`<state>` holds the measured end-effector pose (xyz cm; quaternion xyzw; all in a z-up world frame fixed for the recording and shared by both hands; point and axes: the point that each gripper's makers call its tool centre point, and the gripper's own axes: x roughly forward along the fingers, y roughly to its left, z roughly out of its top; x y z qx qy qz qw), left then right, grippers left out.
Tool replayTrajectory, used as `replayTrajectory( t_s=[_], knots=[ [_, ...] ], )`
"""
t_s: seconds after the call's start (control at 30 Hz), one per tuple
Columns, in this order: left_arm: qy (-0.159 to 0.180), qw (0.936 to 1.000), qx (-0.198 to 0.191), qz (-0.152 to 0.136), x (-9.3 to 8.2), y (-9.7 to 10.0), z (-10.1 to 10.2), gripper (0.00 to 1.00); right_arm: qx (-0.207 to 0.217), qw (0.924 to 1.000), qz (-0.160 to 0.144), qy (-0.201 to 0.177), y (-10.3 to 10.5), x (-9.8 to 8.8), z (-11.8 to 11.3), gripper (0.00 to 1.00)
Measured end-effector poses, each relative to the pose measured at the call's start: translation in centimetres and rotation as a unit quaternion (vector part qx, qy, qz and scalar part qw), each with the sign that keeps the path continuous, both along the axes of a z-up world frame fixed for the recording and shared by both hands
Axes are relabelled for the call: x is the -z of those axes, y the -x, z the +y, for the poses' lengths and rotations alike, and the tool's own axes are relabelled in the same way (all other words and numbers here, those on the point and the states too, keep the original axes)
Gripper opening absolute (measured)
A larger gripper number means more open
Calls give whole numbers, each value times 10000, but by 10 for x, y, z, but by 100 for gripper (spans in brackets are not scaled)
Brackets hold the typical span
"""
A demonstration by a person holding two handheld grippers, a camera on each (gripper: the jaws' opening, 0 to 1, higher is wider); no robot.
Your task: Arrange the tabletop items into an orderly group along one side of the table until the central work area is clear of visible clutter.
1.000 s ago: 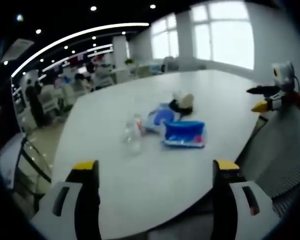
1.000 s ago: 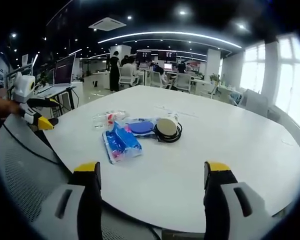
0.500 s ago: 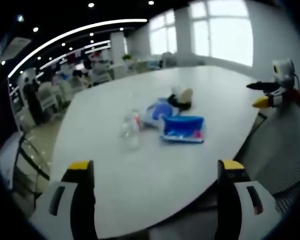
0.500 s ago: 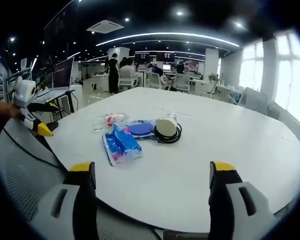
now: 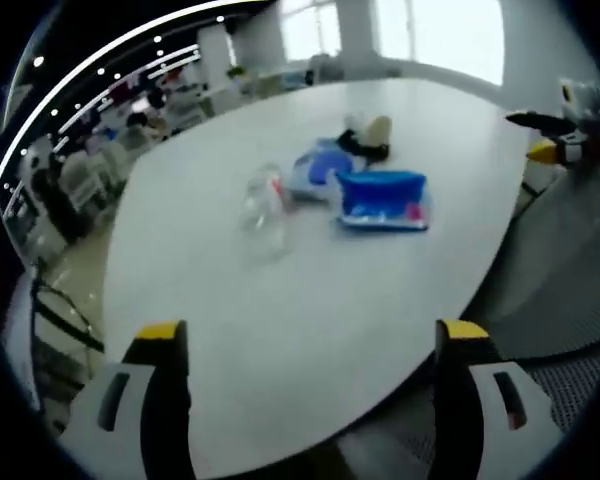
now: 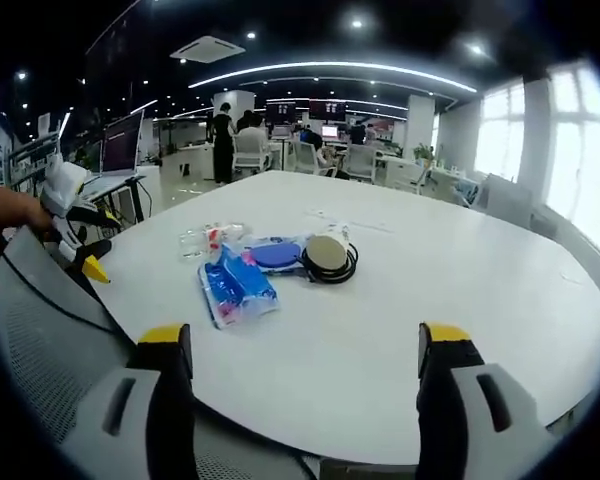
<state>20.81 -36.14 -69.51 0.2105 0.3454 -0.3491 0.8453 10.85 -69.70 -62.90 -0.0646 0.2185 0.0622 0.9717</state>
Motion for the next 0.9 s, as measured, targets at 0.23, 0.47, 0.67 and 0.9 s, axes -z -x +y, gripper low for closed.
replayTrajectory(
  t_s=[0.23, 0.47, 0.67, 0.9],
  knots=[
    [-140, 9997, 164, 93, -3, -26, -9, 100, 15, 10000, 6, 67, -1, 0, -2, 92],
    [-128, 9995, 264, 132, -7, -60, -22, 100, -16, 9999, 4, 167, -2, 0, -2, 91],
    [-172, 9988, 349, 309, 4, -82, -33, 100, 24, 9998, 20, 214, -2, 1, -4, 88],
    [-190, 9983, 439, 340, 12, -101, -46, 92, 61, 9996, 1, 262, -2, 0, -6, 86]
  ],
)
